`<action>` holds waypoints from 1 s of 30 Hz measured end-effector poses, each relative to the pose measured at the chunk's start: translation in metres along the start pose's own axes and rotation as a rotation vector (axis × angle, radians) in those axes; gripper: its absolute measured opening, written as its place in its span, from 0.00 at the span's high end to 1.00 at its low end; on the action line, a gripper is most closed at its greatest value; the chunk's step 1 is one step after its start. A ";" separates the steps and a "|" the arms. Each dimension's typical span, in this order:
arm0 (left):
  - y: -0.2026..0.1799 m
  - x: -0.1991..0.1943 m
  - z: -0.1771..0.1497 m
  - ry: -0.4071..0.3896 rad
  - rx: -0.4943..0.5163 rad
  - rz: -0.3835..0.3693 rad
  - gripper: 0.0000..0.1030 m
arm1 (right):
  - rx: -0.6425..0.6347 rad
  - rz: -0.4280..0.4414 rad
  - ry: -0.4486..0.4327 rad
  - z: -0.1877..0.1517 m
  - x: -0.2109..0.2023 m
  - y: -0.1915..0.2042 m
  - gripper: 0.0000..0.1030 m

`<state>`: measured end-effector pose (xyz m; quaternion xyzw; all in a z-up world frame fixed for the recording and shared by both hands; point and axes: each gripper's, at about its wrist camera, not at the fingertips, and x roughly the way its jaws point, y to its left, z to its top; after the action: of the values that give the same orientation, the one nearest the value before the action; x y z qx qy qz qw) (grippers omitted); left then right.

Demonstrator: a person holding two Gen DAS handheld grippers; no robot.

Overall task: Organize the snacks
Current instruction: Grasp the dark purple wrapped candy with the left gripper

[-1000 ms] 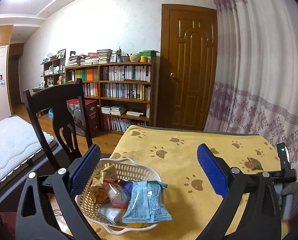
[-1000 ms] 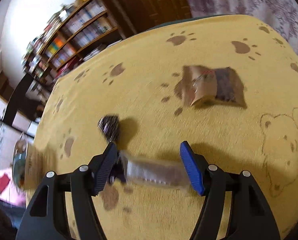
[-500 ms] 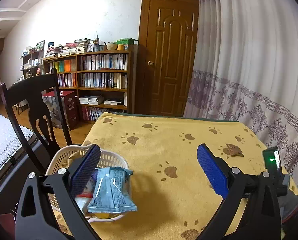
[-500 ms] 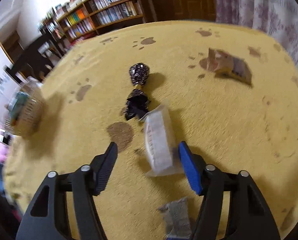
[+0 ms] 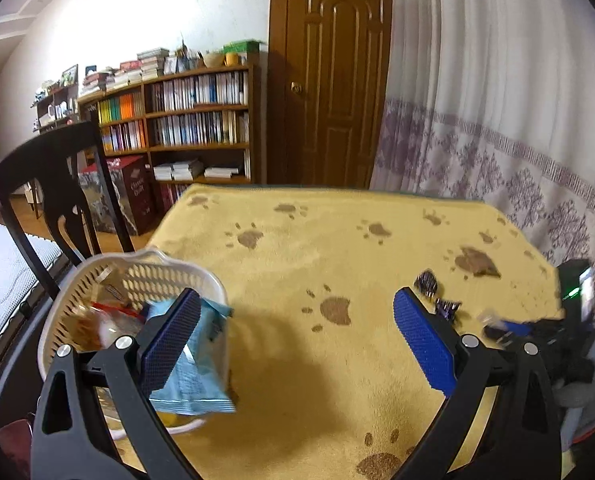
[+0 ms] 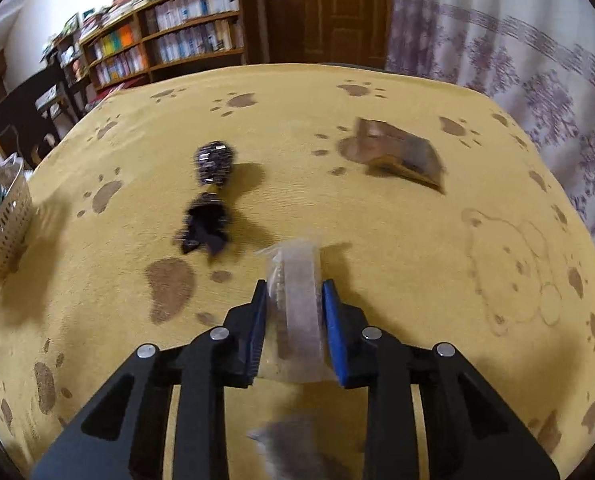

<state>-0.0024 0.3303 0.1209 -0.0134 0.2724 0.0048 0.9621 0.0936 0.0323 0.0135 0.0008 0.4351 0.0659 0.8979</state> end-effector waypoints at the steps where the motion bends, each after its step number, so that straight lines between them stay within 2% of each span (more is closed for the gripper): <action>1: -0.004 0.006 -0.002 0.016 0.005 0.000 0.04 | 0.022 -0.003 -0.005 -0.001 -0.003 -0.010 0.74; 8: -0.053 0.057 -0.004 0.122 0.059 -0.060 0.04 | 0.102 -0.038 -0.034 -0.007 -0.007 -0.060 0.74; 10: -0.070 0.072 -0.003 0.147 0.077 -0.083 0.06 | 0.117 -0.019 -0.044 -0.011 -0.006 -0.068 0.74; 15: -0.106 0.111 0.000 0.213 0.079 -0.121 0.15 | 0.122 0.018 -0.060 -0.015 -0.006 -0.072 0.73; 17: -0.119 0.130 0.001 0.244 0.081 -0.136 0.22 | 0.116 0.018 -0.058 -0.015 -0.005 -0.071 0.72; 24: -0.152 0.169 0.001 0.290 0.108 -0.149 0.31 | 0.125 0.037 -0.060 -0.017 -0.006 -0.072 0.70; 30: -0.166 0.188 -0.001 0.328 0.123 -0.149 0.51 | 0.125 0.037 -0.059 -0.017 -0.006 -0.071 0.70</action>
<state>0.1602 0.1650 0.0250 0.0249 0.4235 -0.0854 0.9015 0.0849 -0.0402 0.0031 0.0666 0.4115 0.0551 0.9073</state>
